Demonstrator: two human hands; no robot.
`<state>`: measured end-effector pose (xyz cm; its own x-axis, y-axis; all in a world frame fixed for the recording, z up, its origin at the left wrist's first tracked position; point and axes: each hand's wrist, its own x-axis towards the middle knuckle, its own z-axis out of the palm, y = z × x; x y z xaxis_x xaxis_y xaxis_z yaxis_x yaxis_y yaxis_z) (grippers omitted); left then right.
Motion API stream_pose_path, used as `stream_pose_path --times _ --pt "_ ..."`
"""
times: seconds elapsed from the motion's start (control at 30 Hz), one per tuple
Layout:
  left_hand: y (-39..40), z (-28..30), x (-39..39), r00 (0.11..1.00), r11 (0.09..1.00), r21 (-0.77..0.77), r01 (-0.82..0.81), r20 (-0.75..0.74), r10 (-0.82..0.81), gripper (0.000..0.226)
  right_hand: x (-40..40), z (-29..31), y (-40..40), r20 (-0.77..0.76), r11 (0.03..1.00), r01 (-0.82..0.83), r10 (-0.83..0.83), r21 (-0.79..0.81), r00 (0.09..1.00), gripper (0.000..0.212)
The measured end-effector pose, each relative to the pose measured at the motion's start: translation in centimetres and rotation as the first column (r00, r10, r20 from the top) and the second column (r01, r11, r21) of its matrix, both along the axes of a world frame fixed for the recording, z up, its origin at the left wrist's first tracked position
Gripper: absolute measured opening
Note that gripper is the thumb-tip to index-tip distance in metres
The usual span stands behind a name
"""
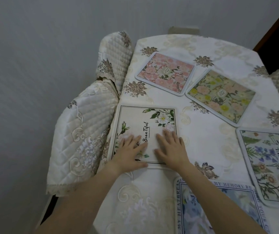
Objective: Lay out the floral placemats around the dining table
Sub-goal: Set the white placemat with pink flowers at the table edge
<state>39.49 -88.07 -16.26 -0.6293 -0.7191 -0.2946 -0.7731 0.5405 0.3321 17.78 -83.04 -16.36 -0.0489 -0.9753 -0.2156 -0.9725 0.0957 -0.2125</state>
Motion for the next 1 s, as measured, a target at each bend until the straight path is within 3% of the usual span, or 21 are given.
stream_pose_path --times 0.17,0.37,0.67,0.83,1.0 --pt "0.2 -0.7 0.5 0.993 0.994 -0.036 0.102 0.059 -0.1 0.093 -0.1 -1.4 0.5 -0.009 0.999 -0.017 0.017 -0.028 1.0 0.064" --pt "-0.1 -0.8 1.3 0.975 0.975 -0.109 0.196 0.129 -0.182 0.081 0.3 -1.1 0.6 0.033 1.0 0.006 -0.005 -0.017 0.999 0.063" --pt "-0.6 -0.4 1.8 0.971 0.975 -0.089 0.204 0.145 -0.19 0.078 1.1 -0.9 0.5 0.053 0.999 0.043 -0.043 0.002 0.998 0.062" --pt "-0.4 1.4 1.6 0.994 0.989 -0.095 0.11 0.027 -0.108 0.071 1.1 1.0 0.3 0.151 0.993 0.12 -0.116 -0.014 0.982 0.059" --pt "-1.3 5.9 0.5 0.989 0.985 -0.17 0.031 -0.138 -0.054 0.061 1.0 5.5 1.2 0.192 0.969 0.201 -0.172 -0.143 0.966 0.053"
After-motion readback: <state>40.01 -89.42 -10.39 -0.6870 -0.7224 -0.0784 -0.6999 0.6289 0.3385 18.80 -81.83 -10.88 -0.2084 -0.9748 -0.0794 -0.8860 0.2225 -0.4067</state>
